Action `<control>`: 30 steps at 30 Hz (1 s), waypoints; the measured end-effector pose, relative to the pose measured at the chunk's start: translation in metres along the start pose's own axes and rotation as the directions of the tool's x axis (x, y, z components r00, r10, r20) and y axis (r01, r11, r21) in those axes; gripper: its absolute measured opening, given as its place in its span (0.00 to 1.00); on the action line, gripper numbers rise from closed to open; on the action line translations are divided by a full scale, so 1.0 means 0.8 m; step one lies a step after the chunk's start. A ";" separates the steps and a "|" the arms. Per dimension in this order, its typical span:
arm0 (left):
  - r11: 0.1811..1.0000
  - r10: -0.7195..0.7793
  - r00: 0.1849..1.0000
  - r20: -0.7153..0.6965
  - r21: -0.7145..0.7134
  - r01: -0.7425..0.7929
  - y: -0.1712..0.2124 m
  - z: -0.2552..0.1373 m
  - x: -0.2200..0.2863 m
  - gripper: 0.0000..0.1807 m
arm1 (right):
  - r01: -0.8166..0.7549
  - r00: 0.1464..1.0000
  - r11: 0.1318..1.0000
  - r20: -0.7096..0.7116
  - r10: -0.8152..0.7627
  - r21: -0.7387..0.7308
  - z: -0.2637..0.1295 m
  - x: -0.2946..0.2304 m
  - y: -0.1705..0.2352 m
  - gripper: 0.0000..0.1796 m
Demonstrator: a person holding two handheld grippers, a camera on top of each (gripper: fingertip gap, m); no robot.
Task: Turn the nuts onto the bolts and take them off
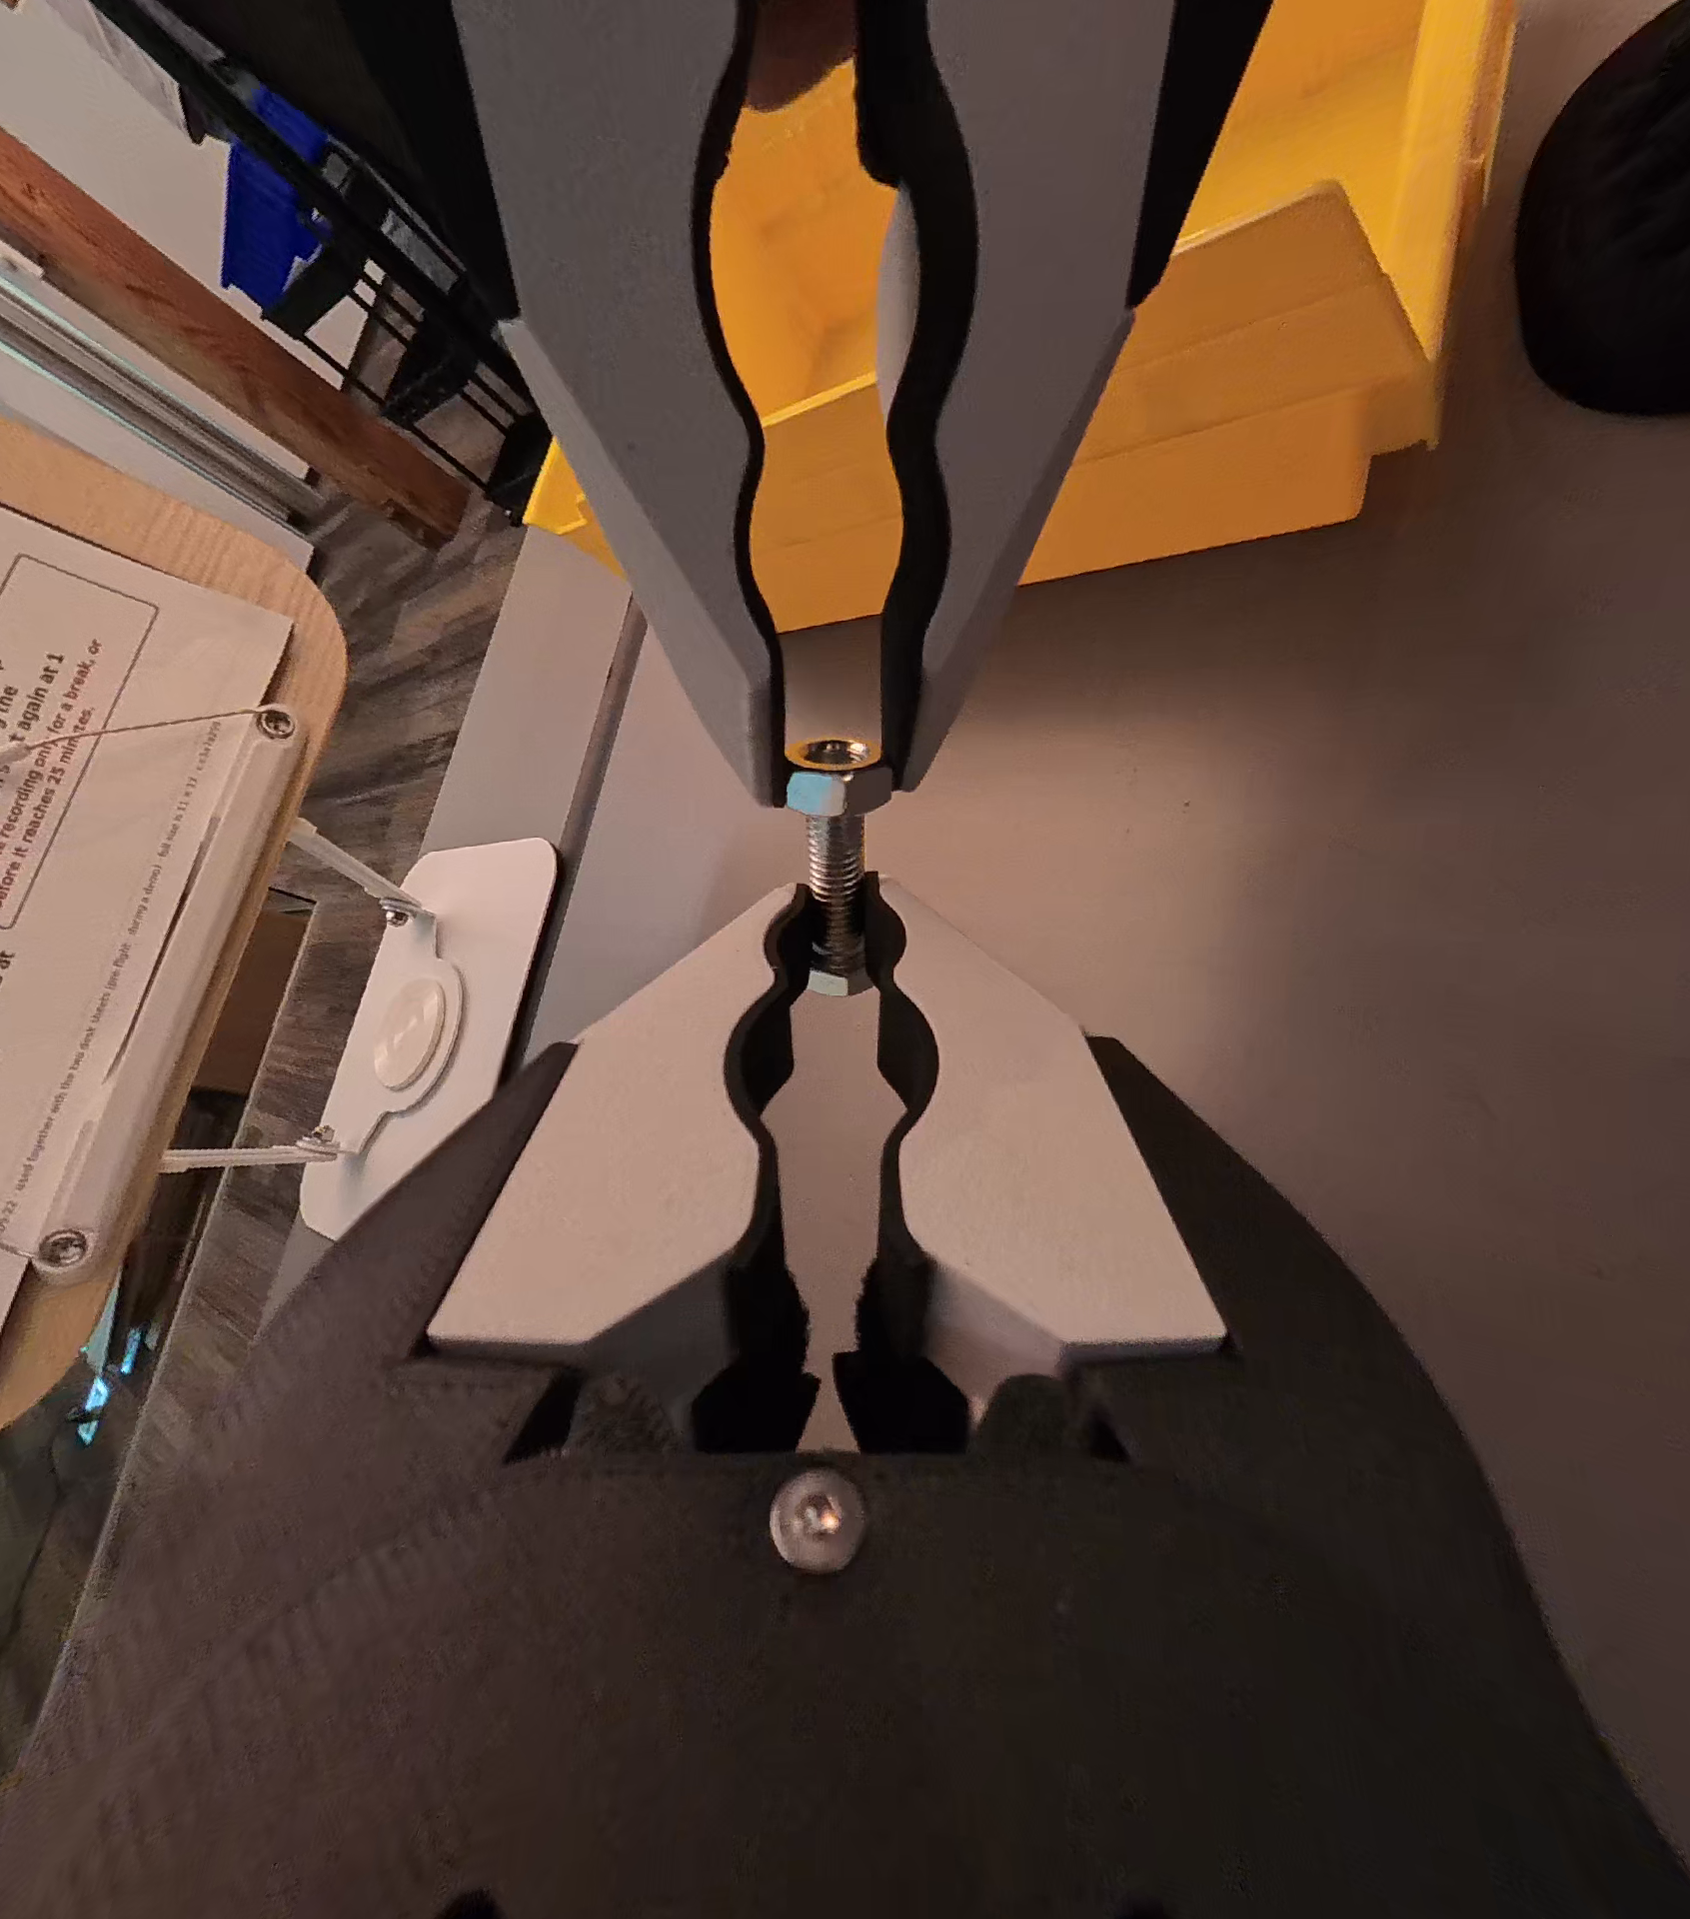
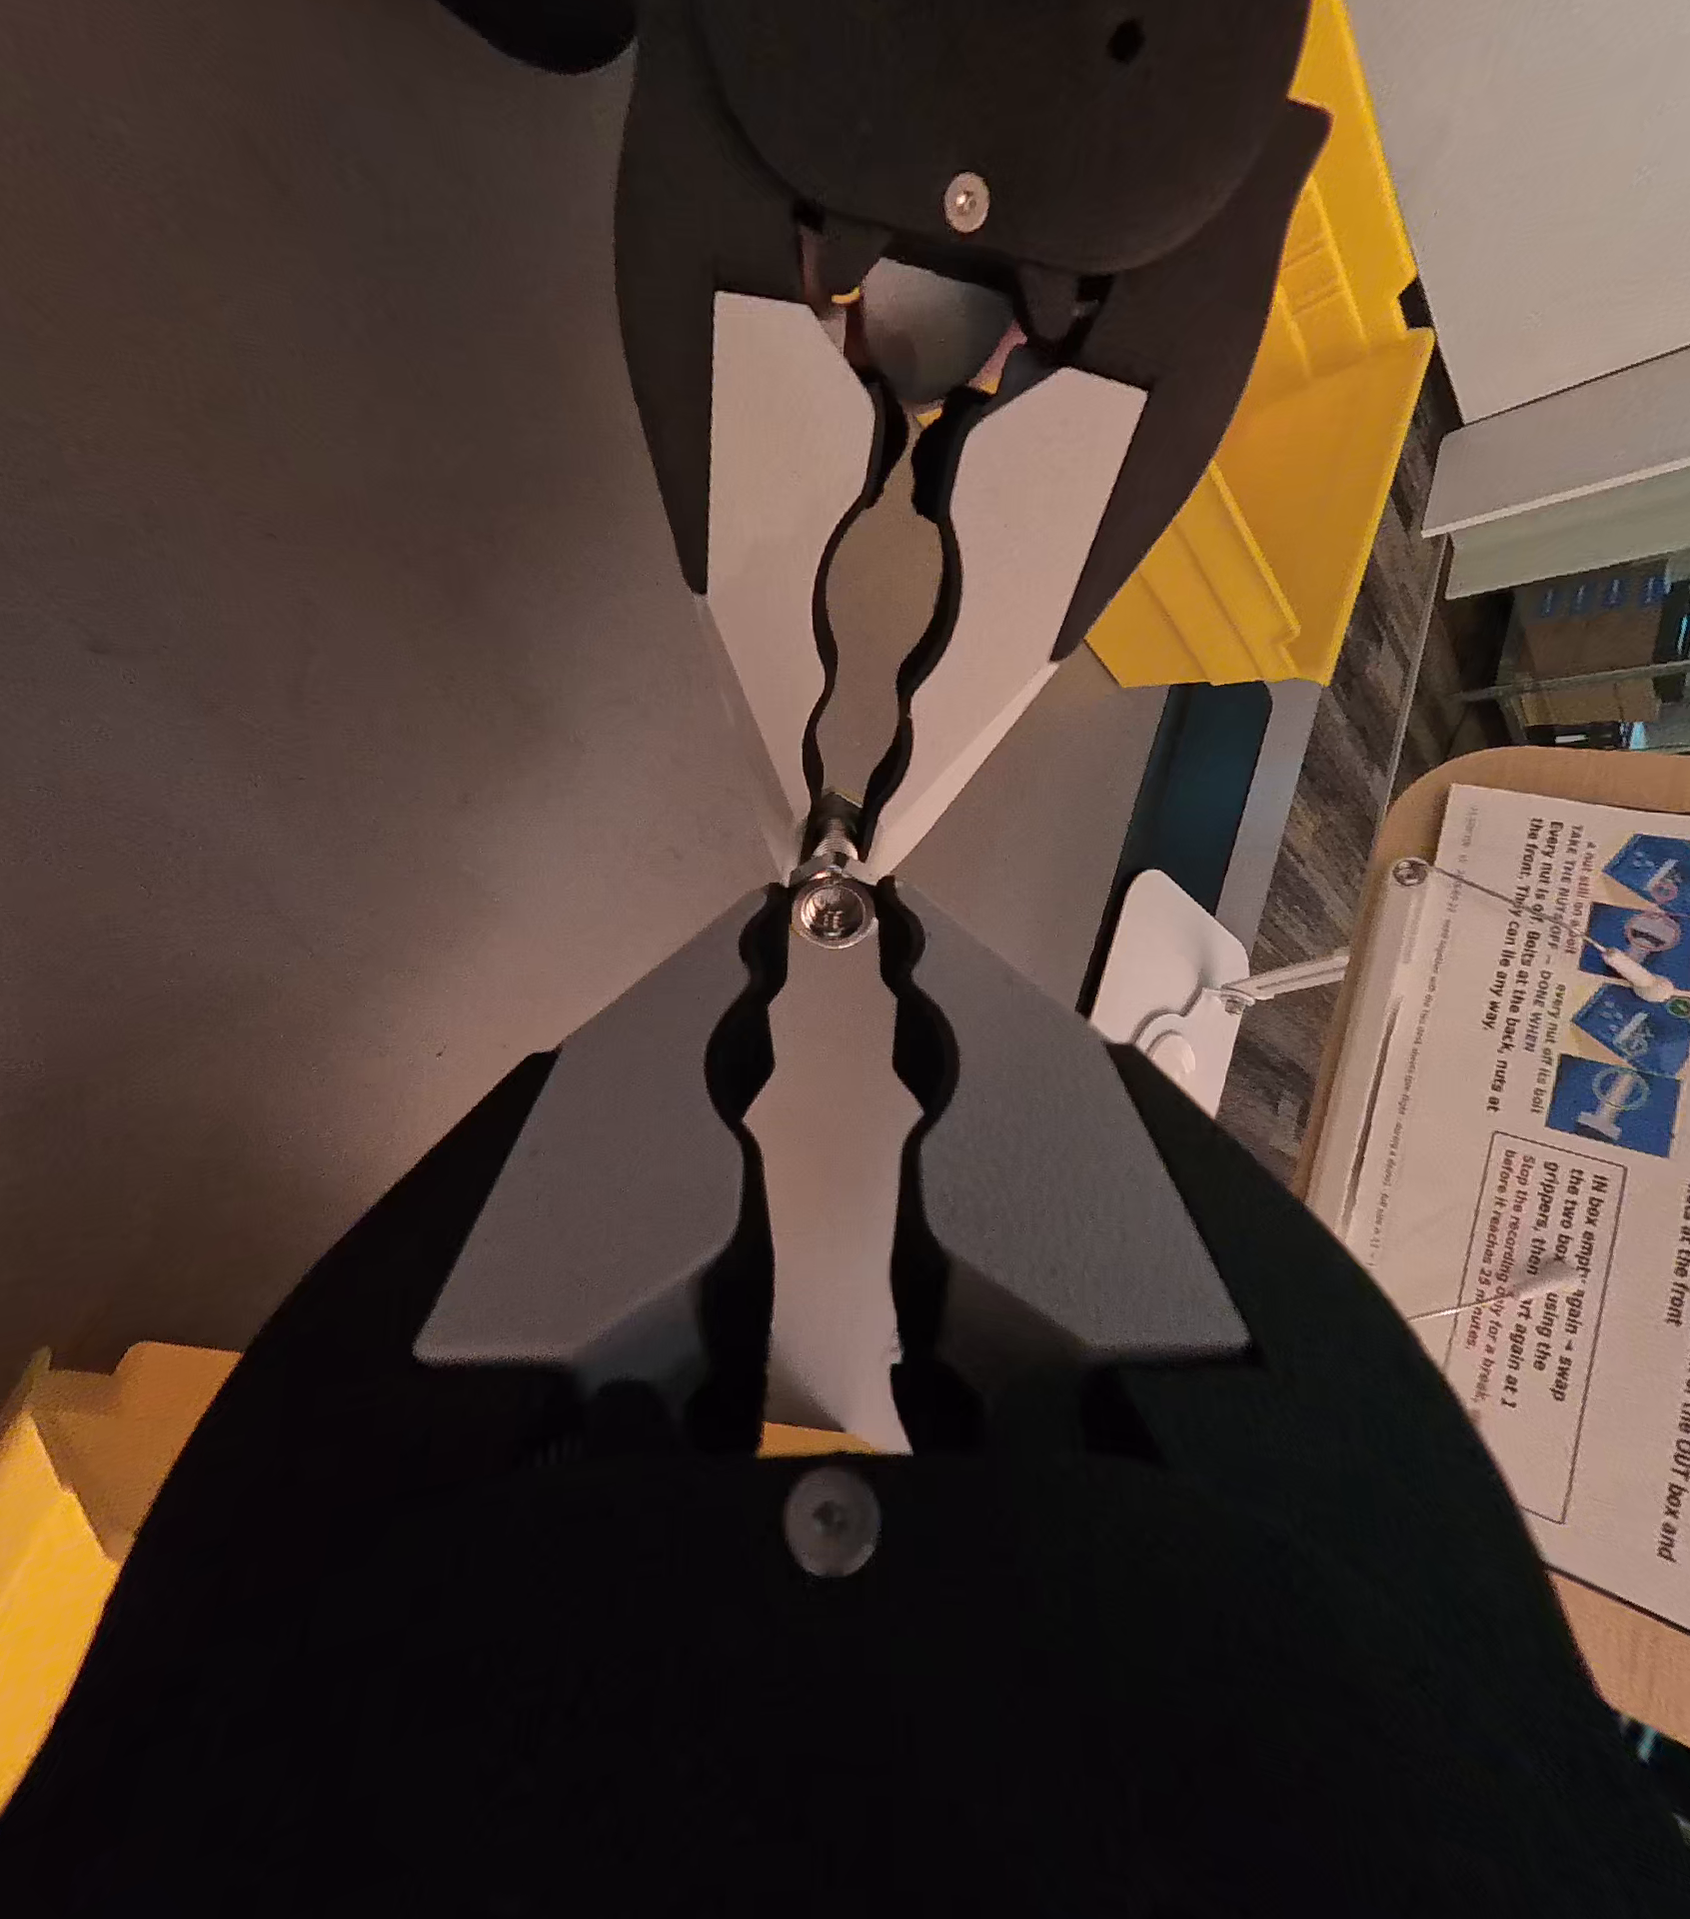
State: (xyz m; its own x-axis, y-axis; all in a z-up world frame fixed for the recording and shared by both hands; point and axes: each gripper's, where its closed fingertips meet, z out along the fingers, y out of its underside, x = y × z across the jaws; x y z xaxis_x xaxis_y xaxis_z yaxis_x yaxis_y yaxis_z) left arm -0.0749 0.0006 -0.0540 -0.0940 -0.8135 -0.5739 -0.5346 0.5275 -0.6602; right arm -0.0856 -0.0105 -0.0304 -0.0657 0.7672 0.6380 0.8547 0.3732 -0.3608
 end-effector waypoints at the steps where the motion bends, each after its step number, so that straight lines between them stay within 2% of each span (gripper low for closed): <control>1: 1.000 0.006 1.000 0.005 0.002 -0.006 0.000 -0.001 -0.001 0.04 | 0.003 1.000 1.000 -0.004 -0.003 0.000 0.000 0.001 -0.001 0.09; 7: 0.999 0.020 0.998 -0.063 0.035 -0.018 -0.004 -0.007 0.010 0.04 | 0.054 0.998 0.998 0.017 -0.055 0.020 -0.004 -0.008 -0.012 0.09; 10: 0.999 0.003 0.994 -0.107 0.040 0.001 -0.005 -0.012 0.014 0.04 | 0.089 0.996 0.996 0.002 -0.089 -0.010 -0.004 -0.009 -0.015 0.09; 12: 0.999 -0.008 0.997 -0.079 0.031 0.011 -0.004 -0.012 0.007 0.04 | 0.067 0.997 0.997 -0.023 -0.068 -0.047 -0.004 -0.002 -0.011 0.09; 16: 1.000 0.027 0.999 -0.034 0.012 -0.026 -0.003 -0.011 0.002 0.04 | -0.100 0.995 0.995 0.016 0.100 -0.026 -0.002 0.000 -0.009 0.09; 21: 0.997 0.074 0.996 0.041 -0.035 -0.073 0.001 -0.011 -0.009 0.04 | -0.345 0.937 0.938 0.076 0.342 0.040 0.001 0.011 -0.011 0.09; 30: 0.998 0.003 0.988 0.156 -0.064 0.007 0.010 -0.020 -0.042 0.04 | -0.674 0.739 0.732 0.104 0.666 0.103 0.008 0.046 -0.011 0.09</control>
State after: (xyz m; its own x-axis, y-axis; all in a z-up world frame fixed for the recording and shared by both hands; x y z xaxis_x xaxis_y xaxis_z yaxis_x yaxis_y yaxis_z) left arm -0.0891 0.0284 -0.0324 0.0366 -0.7637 -0.6445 -0.5878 0.5051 -0.6319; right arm -0.0988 0.0177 -0.0084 0.4674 0.8694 0.1605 0.6167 -0.1905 -0.7638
